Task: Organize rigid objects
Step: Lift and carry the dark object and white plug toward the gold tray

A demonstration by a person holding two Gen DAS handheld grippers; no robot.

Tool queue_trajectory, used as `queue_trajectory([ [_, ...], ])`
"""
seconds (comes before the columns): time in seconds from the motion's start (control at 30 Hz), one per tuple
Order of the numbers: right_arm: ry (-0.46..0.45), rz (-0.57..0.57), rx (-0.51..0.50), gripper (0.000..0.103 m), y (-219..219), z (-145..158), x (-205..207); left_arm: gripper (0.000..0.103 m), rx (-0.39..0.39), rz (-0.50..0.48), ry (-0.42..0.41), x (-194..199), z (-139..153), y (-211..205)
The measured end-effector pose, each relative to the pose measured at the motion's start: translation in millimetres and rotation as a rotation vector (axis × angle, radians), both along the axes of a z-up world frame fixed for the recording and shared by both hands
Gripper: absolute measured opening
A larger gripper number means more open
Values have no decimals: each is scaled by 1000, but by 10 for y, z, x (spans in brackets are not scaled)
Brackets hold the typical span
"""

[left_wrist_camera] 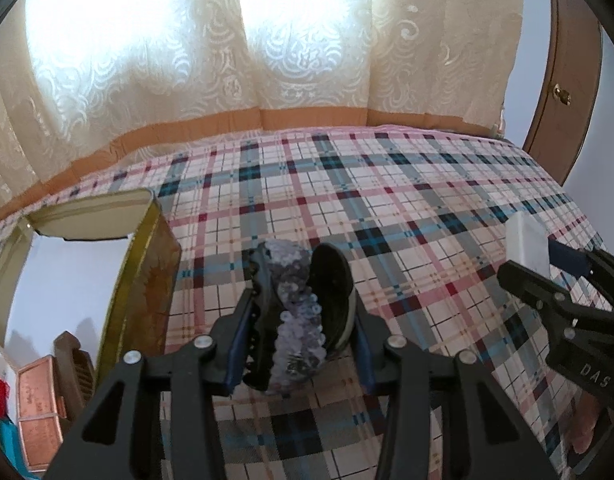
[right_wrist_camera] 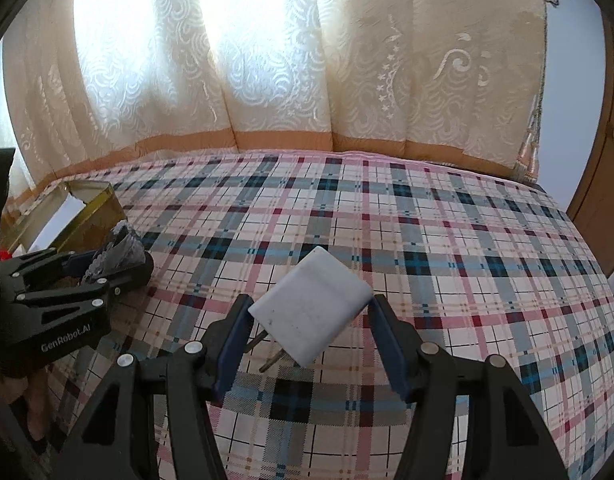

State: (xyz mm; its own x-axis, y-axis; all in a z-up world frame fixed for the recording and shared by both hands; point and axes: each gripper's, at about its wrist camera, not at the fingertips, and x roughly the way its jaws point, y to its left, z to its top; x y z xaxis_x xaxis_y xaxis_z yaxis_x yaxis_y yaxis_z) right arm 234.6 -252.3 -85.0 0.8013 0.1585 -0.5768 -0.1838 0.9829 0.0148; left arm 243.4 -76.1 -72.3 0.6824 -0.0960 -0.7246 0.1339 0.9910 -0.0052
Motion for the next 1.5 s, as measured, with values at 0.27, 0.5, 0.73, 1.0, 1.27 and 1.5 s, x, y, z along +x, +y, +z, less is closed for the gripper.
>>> queue_trajectory([
  [0.27, -36, -24, 28, 61, -3, 36, -110, 43, 15, 20, -46, -118, 53, 17],
  [0.5, -74, -46, 44, 61, -1, 71, -215, 43, -6, 52, -78, -258, 92, 104],
  [0.73, -126, -62, 56, 61, 0, 111, -356, 43, -19, 79, -113, -406, 130, 169],
  [1.0, -152, -77, 73, 61, -13, 129, -431, 43, -5, 92, -173, -531, 200, 189],
  [1.27, -188, -89, 63, 62, 25, 150, -527, 43, -21, 104, -195, -663, 216, 253],
  [1.5, -218, -87, 73, 62, 55, 168, -644, 43, -27, 113, -206, -718, 231, 270],
])
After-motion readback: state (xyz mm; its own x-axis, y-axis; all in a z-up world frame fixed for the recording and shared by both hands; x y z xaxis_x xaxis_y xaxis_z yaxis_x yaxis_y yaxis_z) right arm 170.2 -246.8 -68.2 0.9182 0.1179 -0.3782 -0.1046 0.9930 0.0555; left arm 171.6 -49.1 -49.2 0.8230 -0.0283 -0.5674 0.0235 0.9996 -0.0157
